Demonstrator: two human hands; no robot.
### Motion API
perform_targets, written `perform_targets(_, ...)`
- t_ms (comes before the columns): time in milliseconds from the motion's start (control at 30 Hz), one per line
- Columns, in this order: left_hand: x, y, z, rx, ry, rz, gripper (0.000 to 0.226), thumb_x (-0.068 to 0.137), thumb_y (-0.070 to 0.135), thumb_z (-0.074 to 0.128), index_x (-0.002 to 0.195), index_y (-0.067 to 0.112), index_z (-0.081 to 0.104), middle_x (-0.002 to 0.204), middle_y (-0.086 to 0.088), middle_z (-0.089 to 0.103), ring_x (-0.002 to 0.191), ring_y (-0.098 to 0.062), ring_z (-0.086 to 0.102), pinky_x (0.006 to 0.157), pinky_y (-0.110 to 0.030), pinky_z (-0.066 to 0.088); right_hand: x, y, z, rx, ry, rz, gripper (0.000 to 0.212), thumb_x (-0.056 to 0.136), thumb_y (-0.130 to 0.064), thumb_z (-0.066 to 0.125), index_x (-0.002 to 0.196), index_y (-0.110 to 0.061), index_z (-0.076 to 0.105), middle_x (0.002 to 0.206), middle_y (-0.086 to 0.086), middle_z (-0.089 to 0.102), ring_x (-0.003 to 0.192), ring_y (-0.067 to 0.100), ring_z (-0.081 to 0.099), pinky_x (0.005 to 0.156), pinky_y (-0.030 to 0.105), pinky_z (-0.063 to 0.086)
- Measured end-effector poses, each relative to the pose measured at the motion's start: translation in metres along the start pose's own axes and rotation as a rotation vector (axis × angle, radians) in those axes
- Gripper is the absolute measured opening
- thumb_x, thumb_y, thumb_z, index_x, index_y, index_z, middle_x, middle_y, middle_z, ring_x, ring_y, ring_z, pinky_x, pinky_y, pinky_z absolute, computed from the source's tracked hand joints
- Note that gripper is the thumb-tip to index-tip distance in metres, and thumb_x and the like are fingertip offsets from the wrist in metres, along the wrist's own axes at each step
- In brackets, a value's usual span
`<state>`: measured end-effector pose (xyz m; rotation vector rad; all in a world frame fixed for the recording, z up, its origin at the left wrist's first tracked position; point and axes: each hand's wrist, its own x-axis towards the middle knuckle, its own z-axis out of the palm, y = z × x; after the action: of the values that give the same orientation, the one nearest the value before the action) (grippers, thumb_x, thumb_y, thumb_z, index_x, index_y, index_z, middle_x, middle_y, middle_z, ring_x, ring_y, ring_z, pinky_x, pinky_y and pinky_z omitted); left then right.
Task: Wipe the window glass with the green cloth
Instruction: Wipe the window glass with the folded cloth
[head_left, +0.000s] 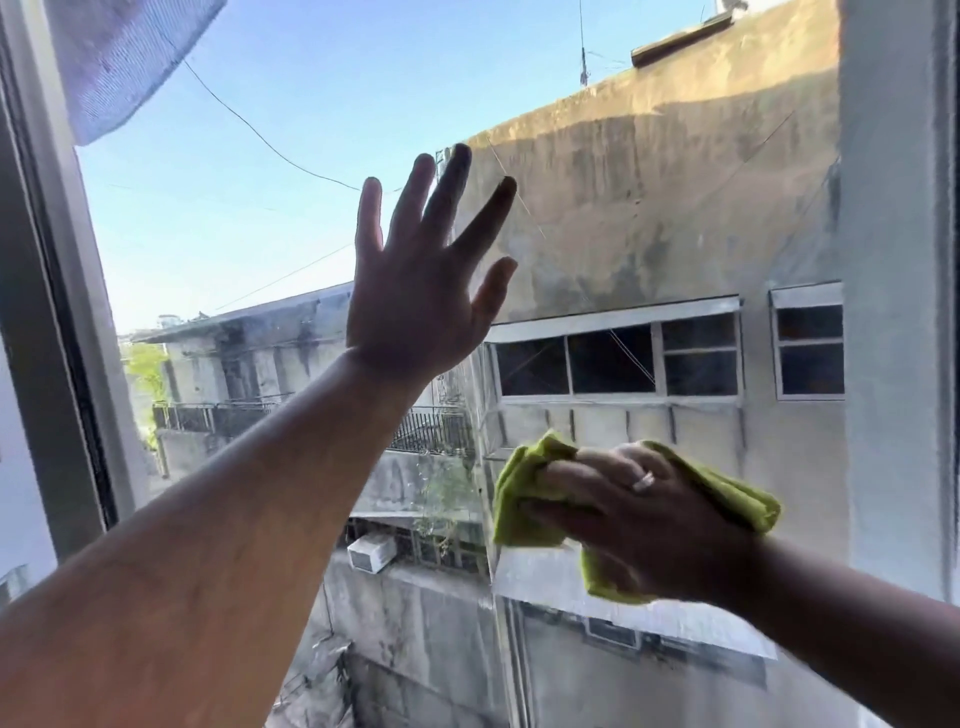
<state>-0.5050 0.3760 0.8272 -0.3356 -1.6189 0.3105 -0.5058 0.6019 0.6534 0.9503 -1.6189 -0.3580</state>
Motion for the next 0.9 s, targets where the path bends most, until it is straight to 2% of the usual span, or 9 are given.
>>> perform_targets(100,0.0,0.0,0.003,0.011,0.021,-0.007,0.059,0.102,0.057,0.026,0.156,0.033,0.029,0.166,-0.01,0.024,0.153,-0.031,0.024,0.122,-0.061,0.017,0.004,0.044,-0.013,-0.08,0.101,0.417,0.056,0.093,-0.029,0.053,0.148,-0.023,0.046,0.155,0.009,0.041,0.138,0.034,0.043,0.103,0.053,0.042)
perform_targets(200,0.001,0.0,0.004,0.021,0.033,0.006,0.058,0.103,0.056,0.028,0.156,0.033,0.029,0.166,-0.011,0.026,0.153,-0.031,0.026,0.121,-0.061,0.019,0.045,0.023,-0.003,-0.049,0.107,0.613,0.068,0.098,-0.039,0.042,0.159,-0.016,0.023,0.167,0.019,0.021,0.157,0.039,0.006,0.127,0.054,0.012)
perform_targets(267,0.001,-0.002,0.004,0.027,0.034,0.013,0.058,0.103,0.056,0.027,0.156,0.032,0.03,0.165,-0.011,0.027,0.153,-0.032,0.026,0.121,-0.061,0.019,0.051,-0.014,0.012,-0.008,0.056,0.382,0.073,0.094,-0.042,0.047,0.16,-0.022,0.022,0.168,0.013,0.021,0.157,0.037,0.003,0.129,0.052,0.002)
perform_targets(333,0.001,-0.002,0.003,0.018,0.014,0.014,0.058,0.103,0.057,0.026,0.156,0.033,0.028,0.166,-0.011,0.024,0.153,-0.032,0.024,0.122,-0.061,0.017,0.031,-0.026,0.013,-0.031,-0.046,0.037,0.068,0.091,-0.041,0.051,0.156,-0.03,0.034,0.165,0.004,0.032,0.154,0.032,0.022,0.128,0.049,0.011)
perform_targets(400,0.001,-0.001,0.003,0.006,0.005,0.011,0.059,0.103,0.058,0.025,0.157,0.034,0.026,0.167,-0.01,0.022,0.154,-0.031,0.022,0.123,-0.06,0.015,0.011,0.002,0.004,-0.078,-0.1,-0.108,0.059,0.095,-0.039,0.047,0.153,-0.032,0.039,0.163,0.0,0.03,0.151,0.03,0.029,0.125,0.047,0.014)
perform_targets(567,0.0,-0.003,0.003,0.002,0.008,0.01,0.058,0.103,0.057,0.027,0.157,0.033,0.027,0.167,-0.011,0.022,0.154,-0.031,0.022,0.122,-0.061,0.015,0.018,0.09,-0.024,-0.127,0.117,0.514,0.059,0.104,-0.038,0.029,0.159,-0.024,0.014,0.167,0.017,0.022,0.156,0.038,0.012,0.127,0.053,0.021)
perform_targets(667,0.0,-0.002,0.001,0.014,0.002,0.022,0.057,0.104,0.055,0.024,0.157,0.032,0.027,0.167,-0.011,0.022,0.154,-0.031,0.022,0.122,-0.061,0.016,0.056,0.04,-0.005,-0.077,0.216,0.747,0.064,0.102,-0.036,0.033,0.16,-0.029,0.007,0.169,0.016,0.015,0.157,0.039,0.004,0.126,0.057,0.017)
perform_targets(833,0.001,-0.003,-0.002,-0.001,-0.025,0.013,0.058,0.103,0.056,0.026,0.157,0.033,0.027,0.167,-0.011,0.021,0.154,-0.031,0.021,0.122,-0.061,0.015,0.021,-0.048,0.018,-0.012,-0.052,-0.072,0.05,0.098,-0.035,0.044,0.148,-0.035,0.047,0.16,-0.004,0.043,0.15,0.028,0.029,0.13,0.042,0.007)
perform_targets(900,0.002,-0.001,-0.002,-0.006,-0.02,0.008,0.058,0.103,0.056,0.027,0.156,0.033,0.028,0.167,-0.011,0.022,0.154,-0.031,0.022,0.122,-0.061,0.015,-0.003,-0.007,0.007,-0.035,-0.095,-0.057,0.055,0.094,-0.036,0.052,0.149,-0.033,0.048,0.159,-0.002,0.044,0.149,0.03,0.035,0.126,0.046,0.021)
